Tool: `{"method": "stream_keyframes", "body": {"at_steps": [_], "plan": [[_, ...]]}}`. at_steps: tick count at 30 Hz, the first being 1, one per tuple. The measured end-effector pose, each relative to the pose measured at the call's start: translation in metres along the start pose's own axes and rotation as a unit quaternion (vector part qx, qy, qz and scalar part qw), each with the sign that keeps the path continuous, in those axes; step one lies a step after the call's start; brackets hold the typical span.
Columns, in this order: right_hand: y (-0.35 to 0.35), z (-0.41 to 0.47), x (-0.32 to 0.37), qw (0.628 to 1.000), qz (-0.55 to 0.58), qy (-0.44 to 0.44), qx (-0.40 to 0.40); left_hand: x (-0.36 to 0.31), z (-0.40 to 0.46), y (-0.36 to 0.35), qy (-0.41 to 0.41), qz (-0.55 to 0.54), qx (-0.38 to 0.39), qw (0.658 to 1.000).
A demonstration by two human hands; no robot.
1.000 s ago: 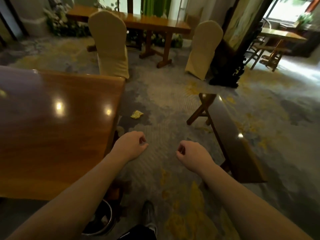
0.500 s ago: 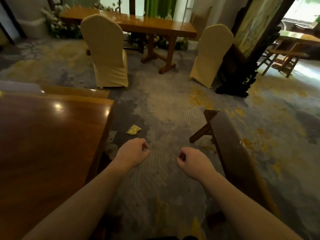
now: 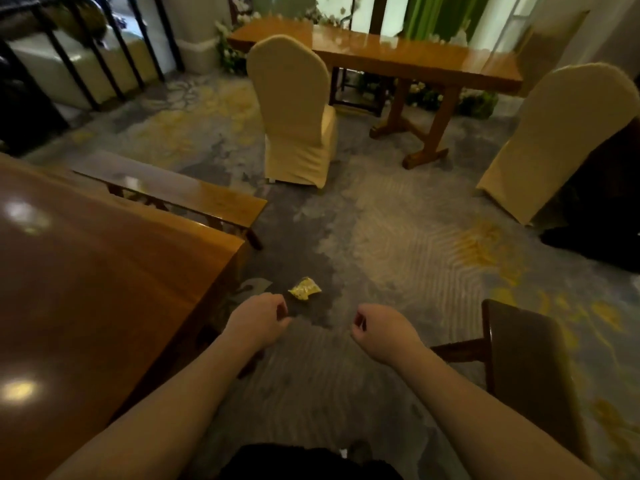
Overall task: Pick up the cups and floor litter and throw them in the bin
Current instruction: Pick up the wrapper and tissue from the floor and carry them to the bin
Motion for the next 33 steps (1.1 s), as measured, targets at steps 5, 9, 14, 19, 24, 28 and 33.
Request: {"method": "stream_keyframes", "body": {"at_steps": [5, 9, 14, 19, 24, 28, 33], "plan": [[0.008, 0.092, -0.022, 0.997, -0.027, 0.056, 0.043, -0.005, 0.059, -0.012, 0.058, 0.011, 0.006, 0.998], [-0.006, 0.164, -0.028, 0.991, -0.052, 0.080, 0.089, 0.005, 0.113, -0.029, 0.107, 0.018, 0.006, 0.994], [-0.040, 0.265, -0.036, 0.982, -0.075, 0.094, 0.146, 0.026, 0.208, -0.061, 0.126, 0.028, 0.024, 0.991], [-0.079, 0.381, -0.051, 0.972, -0.101, 0.067, 0.201, 0.053, 0.321, -0.099, 0.145, 0.003, 0.072, 0.987], [-0.119, 0.476, -0.070, 0.965, -0.106, 0.019, 0.237, 0.086, 0.393, -0.141, 0.198, -0.014, 0.144, 0.969], [-0.177, 0.541, -0.089, 0.955, -0.112, 0.010, 0.274, 0.113, 0.442, -0.190, 0.240, -0.032, 0.179, 0.954], [-0.276, 0.599, -0.121, 0.938, -0.116, 0.012, 0.326, 0.141, 0.500, -0.266, 0.293, -0.038, 0.157, 0.943]]}}
Point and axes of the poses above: each hand's wrist, its own z-axis towards the middle knuckle, its own y-axis out of the back of the hand, x = y × z, the point moved 9 cm from there along z, towards the middle knuckle, and after that the axes turned 10 degrees about -x, right-handed, at the moved point
